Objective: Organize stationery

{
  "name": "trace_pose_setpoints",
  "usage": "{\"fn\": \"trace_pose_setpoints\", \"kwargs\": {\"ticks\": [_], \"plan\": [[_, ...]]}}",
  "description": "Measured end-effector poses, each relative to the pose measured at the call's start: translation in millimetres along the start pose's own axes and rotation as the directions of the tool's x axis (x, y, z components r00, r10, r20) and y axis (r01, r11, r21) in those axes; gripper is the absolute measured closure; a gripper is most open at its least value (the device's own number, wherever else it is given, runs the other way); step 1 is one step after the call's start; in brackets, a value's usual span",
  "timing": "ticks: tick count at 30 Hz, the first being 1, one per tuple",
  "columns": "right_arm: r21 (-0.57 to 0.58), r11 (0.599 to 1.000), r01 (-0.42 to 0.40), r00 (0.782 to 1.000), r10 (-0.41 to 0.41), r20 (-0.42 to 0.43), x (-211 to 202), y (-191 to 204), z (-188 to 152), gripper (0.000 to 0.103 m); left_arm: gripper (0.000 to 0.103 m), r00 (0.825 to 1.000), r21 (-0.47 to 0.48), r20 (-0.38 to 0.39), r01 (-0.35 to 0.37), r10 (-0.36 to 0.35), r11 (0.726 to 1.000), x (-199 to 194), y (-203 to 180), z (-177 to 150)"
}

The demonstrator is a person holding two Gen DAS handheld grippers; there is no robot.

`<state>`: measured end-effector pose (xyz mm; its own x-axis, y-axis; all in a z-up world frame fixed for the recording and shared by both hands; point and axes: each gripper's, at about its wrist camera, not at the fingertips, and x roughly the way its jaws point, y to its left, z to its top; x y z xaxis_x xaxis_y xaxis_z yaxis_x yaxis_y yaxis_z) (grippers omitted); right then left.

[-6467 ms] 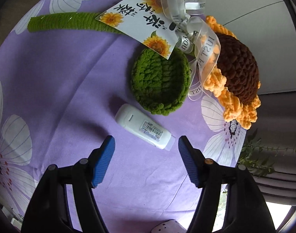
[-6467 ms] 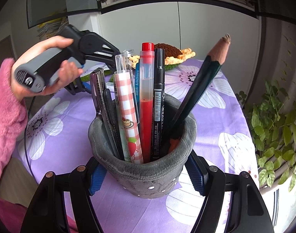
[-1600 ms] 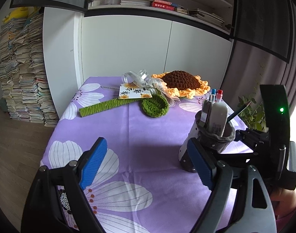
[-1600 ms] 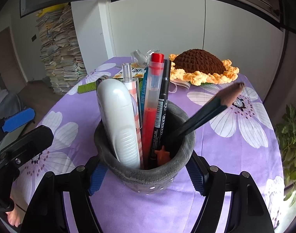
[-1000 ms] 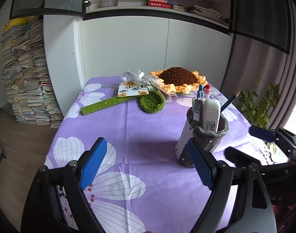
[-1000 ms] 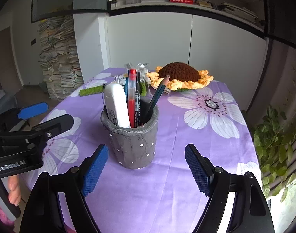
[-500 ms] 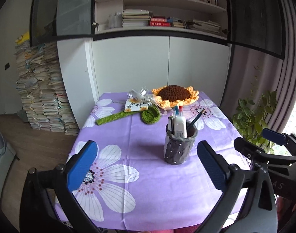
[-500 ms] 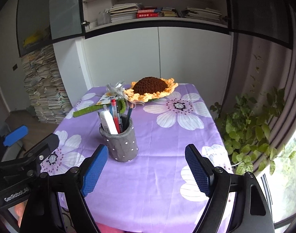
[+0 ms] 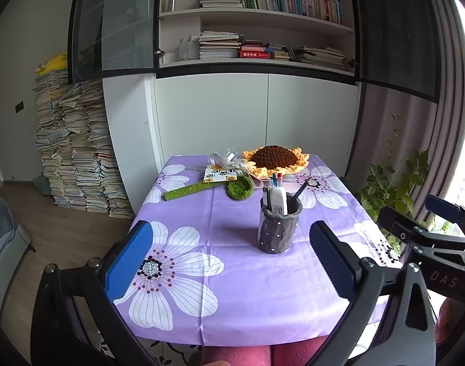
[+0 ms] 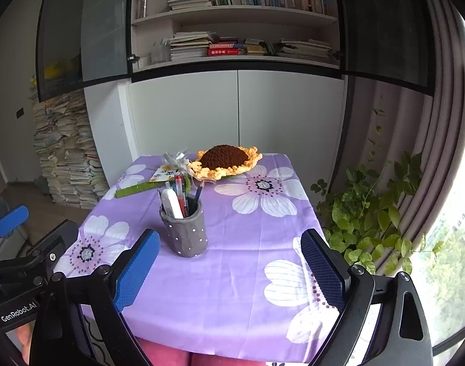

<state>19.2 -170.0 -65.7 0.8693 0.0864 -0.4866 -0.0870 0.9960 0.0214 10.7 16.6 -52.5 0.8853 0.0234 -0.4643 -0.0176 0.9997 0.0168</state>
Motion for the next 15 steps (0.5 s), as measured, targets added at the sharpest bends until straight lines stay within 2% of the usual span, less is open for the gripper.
{"fn": "trace_pose_setpoints", "kwargs": {"ticks": [6,12,15], "plan": [[0.011,1.0,0.01,1.0,-0.01,0.022,-12,2,6,0.009,0.001,1.0,-0.03,-0.024,0.013,-0.014,0.999,-6,5,9],[0.007,1.0,0.012,0.996,-0.012,0.092,-36,4,24,0.009,0.001,0.997,-0.035,0.067,0.028,-0.026,0.999,-34,2,28],[0.007,1.0,0.018,0.991,-0.019,0.131,-49,5,29,0.003,0.001,0.996,-0.026,0.082,0.032,-0.03,0.999,-40,0,28]]}}
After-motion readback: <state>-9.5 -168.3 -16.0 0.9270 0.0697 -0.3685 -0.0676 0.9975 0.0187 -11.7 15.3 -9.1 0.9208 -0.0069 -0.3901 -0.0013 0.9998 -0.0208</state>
